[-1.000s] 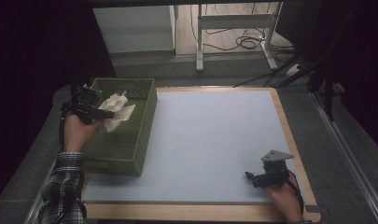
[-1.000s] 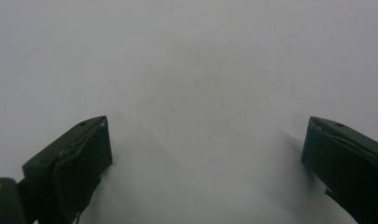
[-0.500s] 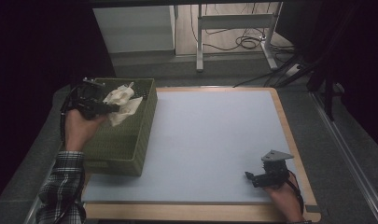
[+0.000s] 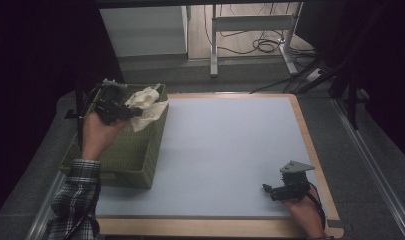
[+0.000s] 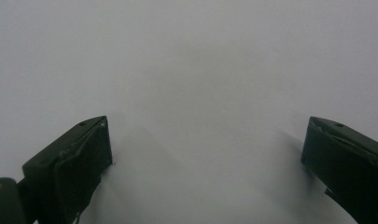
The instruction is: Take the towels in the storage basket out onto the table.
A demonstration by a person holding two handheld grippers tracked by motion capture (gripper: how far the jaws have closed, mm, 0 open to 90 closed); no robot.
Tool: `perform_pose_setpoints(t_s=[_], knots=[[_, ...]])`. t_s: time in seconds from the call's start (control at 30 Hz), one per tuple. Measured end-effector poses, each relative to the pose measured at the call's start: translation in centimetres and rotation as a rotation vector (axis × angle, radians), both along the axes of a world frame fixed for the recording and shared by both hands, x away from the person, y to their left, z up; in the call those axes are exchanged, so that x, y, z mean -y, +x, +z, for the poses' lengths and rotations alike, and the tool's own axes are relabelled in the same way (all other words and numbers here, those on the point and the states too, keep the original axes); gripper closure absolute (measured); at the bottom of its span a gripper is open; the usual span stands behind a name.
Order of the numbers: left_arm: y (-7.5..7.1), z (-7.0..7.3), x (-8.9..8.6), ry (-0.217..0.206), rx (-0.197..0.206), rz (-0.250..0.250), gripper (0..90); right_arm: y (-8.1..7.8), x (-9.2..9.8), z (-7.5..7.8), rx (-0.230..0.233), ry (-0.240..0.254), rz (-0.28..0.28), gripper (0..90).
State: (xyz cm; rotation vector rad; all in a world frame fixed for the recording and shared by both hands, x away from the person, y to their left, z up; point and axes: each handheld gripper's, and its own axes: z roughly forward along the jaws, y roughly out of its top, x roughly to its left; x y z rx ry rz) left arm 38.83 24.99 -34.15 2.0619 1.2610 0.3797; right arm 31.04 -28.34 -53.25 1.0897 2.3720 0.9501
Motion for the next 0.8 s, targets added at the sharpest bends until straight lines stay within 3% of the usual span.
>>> perform_pose_setpoints(t_s=[0.47,0.8], knots=[[1.0,0.4,5.5,-0.011,0.027,-0.098,72.2,0.0,0.0,0.0,0.000,0.001,0.001,1.7],[1.8,-0.8,9.5,-0.002,0.028,-0.157,71.8,0.0,0.0,0.0,-0.001,0.002,0.000,1.7]])
